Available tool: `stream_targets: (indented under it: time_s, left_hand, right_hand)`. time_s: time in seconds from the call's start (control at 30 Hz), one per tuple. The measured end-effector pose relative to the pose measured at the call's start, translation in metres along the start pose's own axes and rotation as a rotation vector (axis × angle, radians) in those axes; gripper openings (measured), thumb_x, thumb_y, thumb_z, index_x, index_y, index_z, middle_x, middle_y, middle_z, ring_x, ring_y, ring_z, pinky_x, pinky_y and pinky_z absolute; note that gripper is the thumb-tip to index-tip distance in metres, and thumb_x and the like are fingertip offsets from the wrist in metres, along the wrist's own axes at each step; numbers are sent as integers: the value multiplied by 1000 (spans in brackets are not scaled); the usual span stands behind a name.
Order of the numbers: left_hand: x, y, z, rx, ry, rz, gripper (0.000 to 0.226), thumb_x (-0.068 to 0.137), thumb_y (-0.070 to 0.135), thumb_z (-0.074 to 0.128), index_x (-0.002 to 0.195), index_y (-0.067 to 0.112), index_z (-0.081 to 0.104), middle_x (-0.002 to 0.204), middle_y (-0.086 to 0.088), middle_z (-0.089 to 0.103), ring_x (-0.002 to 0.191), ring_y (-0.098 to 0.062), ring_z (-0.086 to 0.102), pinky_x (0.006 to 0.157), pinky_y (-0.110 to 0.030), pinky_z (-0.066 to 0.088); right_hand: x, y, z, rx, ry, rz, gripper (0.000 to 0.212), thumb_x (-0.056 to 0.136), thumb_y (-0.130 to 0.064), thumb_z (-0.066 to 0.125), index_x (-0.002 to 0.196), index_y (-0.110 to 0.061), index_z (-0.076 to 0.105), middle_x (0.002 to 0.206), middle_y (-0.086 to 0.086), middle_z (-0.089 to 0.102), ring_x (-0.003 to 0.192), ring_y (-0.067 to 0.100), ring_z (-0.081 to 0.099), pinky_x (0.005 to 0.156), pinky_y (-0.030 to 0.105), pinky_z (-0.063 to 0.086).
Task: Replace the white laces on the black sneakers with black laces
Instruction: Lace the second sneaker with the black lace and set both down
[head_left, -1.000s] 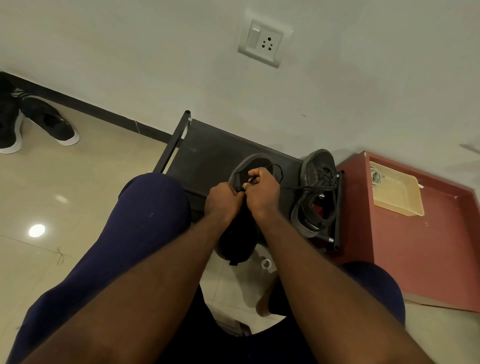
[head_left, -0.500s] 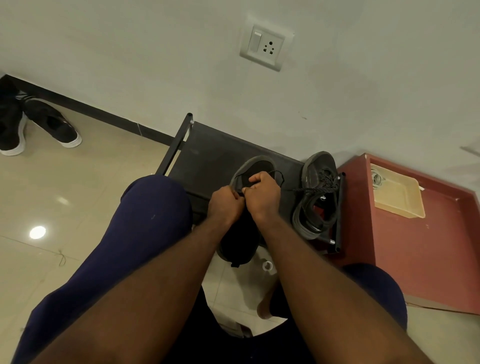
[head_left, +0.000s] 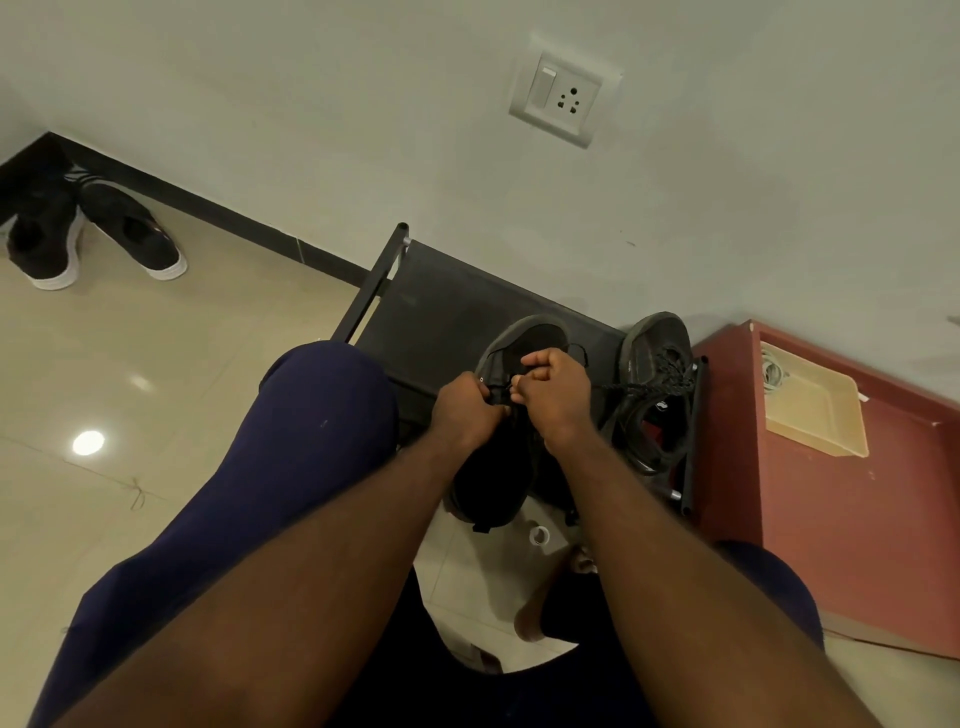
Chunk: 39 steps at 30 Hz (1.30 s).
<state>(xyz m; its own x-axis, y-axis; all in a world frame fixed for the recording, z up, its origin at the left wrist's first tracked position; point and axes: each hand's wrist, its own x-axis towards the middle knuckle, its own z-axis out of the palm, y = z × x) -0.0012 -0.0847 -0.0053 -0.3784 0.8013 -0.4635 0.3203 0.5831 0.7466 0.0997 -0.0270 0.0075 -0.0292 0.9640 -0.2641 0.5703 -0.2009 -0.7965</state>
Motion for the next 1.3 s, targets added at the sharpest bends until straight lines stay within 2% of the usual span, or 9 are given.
stream_targets:
  time_s: [0.17,0.3,0.6,0.77,0.97,1.03,1.13,1.2,1.3]
  left_hand:
    - [4,-1,2,-5,20,-8,34,80,26,80,103,9,61,105,-9,66,97,-24,61,82,-34,49]
    - [6,-2,2,-11,21,-15,37,80,25,80,107,8,61,108,-9,65,101,-25,61,87,-35,51]
    - [6,-2,1,2,22,-26,36,81,26,79,107,9,60,110,-9,65,100,-25,61,82,-32,47]
    - [6,-1,1,-4,18,-17,38,81,25,79,110,8,61,112,-10,65,103,-25,61,85,-33,49]
    - [3,0,-2,-14,-61,-4,49,77,29,81,113,7,57,111,-10,63,100,-25,61,87,-36,53]
    - [2,0,-4,14,-107,-7,55,77,31,79,120,7,53,115,-10,60,102,-25,60,89,-39,53]
    - [0,0,-8,94,-175,-12,72,73,35,81,132,10,47,127,-11,52,111,-27,57,94,-43,53]
    - [-2,1,-11,151,-232,-20,85,68,35,85,137,12,42,133,-11,45,116,-29,54,96,-44,52]
    - [-5,-1,-14,194,-301,-34,96,64,30,89,143,18,35,135,-10,43,120,-31,52,98,-45,51]
  right_hand:
    - [-2,0,6,-33,79,-40,24,86,2,69,87,-21,62,73,7,69,75,19,72,75,35,61]
    - [-4,3,5,-7,107,-49,22,87,-1,71,88,-21,62,76,2,70,76,13,71,69,23,57]
    - [-4,1,7,-19,86,-52,27,86,-1,72,83,-25,60,79,2,70,77,14,71,67,23,57]
    - [-3,-1,8,-32,86,-56,26,86,0,72,82,-24,61,78,1,69,77,15,71,64,20,54]
    - [-4,4,12,-7,124,-44,26,86,0,70,81,-24,61,82,1,69,80,15,70,70,29,60]
    - [-5,4,14,-15,141,-59,24,85,0,69,80,-23,61,80,-1,67,79,14,68,67,21,56]
    - [-8,5,17,-38,151,-84,17,85,0,68,84,-16,62,76,-5,63,72,8,61,56,5,42]
    - [-6,4,16,-59,133,-91,16,84,0,68,85,-15,64,75,-6,62,71,8,59,57,7,42]
    - [3,2,13,-110,61,-79,23,79,1,69,78,-20,61,74,-2,64,74,18,66,64,28,56]
